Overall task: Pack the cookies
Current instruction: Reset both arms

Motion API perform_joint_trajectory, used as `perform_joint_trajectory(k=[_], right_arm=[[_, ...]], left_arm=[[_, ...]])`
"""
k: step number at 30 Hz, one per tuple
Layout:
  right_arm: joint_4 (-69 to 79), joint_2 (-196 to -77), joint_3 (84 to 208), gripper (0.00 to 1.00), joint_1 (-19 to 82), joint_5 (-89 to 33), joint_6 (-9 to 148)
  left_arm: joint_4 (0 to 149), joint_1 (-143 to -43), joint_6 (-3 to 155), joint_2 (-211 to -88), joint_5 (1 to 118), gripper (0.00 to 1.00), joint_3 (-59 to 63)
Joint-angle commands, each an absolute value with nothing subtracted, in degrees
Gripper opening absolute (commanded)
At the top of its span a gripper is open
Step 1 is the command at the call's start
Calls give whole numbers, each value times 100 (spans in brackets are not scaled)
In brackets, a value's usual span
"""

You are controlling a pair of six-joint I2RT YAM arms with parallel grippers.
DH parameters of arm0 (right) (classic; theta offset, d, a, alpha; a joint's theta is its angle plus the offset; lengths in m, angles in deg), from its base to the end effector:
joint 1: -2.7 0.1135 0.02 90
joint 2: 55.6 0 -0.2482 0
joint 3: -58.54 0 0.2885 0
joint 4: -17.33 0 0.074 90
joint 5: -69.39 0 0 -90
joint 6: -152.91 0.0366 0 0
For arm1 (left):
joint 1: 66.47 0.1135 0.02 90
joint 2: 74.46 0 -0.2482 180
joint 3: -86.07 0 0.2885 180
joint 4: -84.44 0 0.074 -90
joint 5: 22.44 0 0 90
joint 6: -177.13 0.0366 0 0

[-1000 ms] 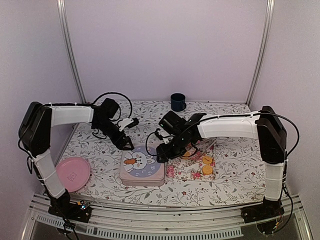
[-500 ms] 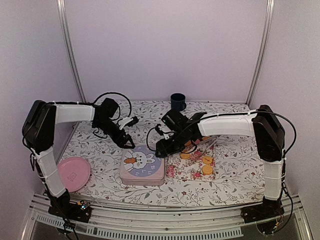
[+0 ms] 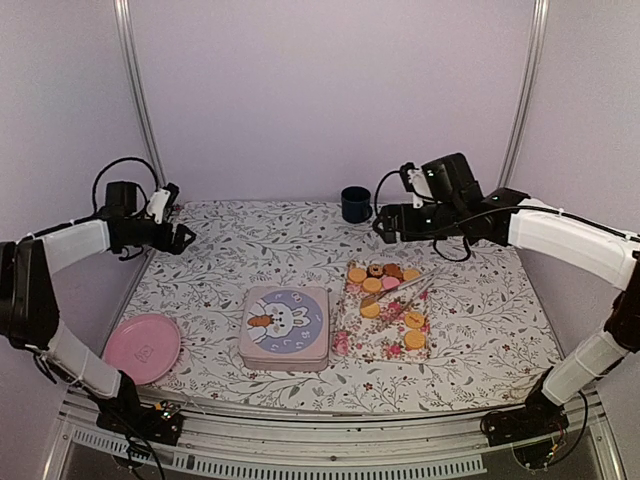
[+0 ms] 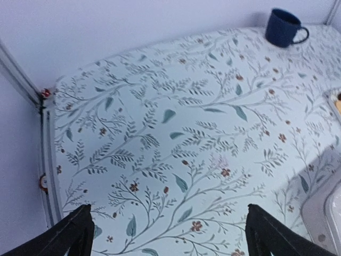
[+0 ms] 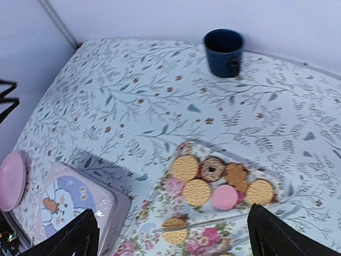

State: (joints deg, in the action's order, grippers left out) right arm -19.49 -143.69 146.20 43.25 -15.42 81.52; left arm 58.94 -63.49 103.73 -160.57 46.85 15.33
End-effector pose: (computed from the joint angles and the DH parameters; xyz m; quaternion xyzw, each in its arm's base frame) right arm 0.2971 0.2498 0.2925 -0.1506 0.8825 0.1838 0.4060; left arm 0.3634 0.0060 0.2138 0.1803 0.8795 -0.0916 0.4308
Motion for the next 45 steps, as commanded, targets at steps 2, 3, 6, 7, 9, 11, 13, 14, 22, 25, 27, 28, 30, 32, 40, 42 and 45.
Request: perform_joint_trajectory(k=[2, 3, 6, 7, 9, 11, 13, 14, 22, 25, 27, 28, 30, 32, 40, 42, 45], right_arm=[[-884, -13242, 12903, 99, 3369, 334, 8197], [-403, -12963, 12463, 99, 3101, 427, 8099], [1425, -12218, 10864, 99, 2605, 1036, 7322], [2223, -12044, 10358, 99, 2506, 1297, 7069], [3017, -11833, 9706, 99, 2209, 1392, 6438], [3495, -11710, 9308, 99, 1790, 1223, 6384], [4320, -11643, 8810, 99, 1454, 844, 6419], [4854, -11664, 8590, 99, 1338, 647, 6422], [7365, -13418, 8254, 99, 1005, 42, 5920], [7697, -13952, 8368, 99, 885, -215, 6017], [7584, -14022, 8441, 99, 675, -671, 6000], [7666, -14098, 8423, 99, 589, -757, 6168], [7858, -14287, 8385, 99, 506, -774, 6252], [7598, -14304, 8558, 99, 499, -896, 6256], [7682, -14322, 8524, 99, 474, -942, 6257], [7695, -14331, 8524, 99, 476, -944, 6256], [7854, -14302, 8438, 99, 472, -961, 6248]], left_arm=[[10568, -6108, 9411, -15095, 5068, 99, 4439], [11483, -6109, 9318, -14978, 5100, 99, 4934], [13383, -6113, 9029, -15089, 5206, 99, 5909], [13639, -6110, 8996, -15229, 5214, 99, 5991], [13376, -6109, 8952, -15395, 5328, 99, 5816], [13096, -6103, 8885, -15572, 5508, 99, 5572], [12800, -6093, 8869, -15771, 5554, 99, 5272], [12696, -6104, 8894, -15851, 5476, 99, 5167], [12653, -6120, 8871, -15790, 5576, 100, 5208], [12474, -6120, 8855, -15579, 5644, 100, 5325], [12540, -6120, 8820, -15523, 5761, 99, 5405], [12545, -6124, 8815, -15526, 5785, 99, 5392], [12725, -6120, 8758, -15604, 5893, 99, 5402], [13349, -6068, 8569, -15805, 5864, 99, 5537], [14779, -6482, 8957, -16359, 6200, 99, 6003], [14501, -6485, 8971, -16286, 6141, 100, 5954], [14654, -6482, 9018, -16280, 6020, 99, 6027]])
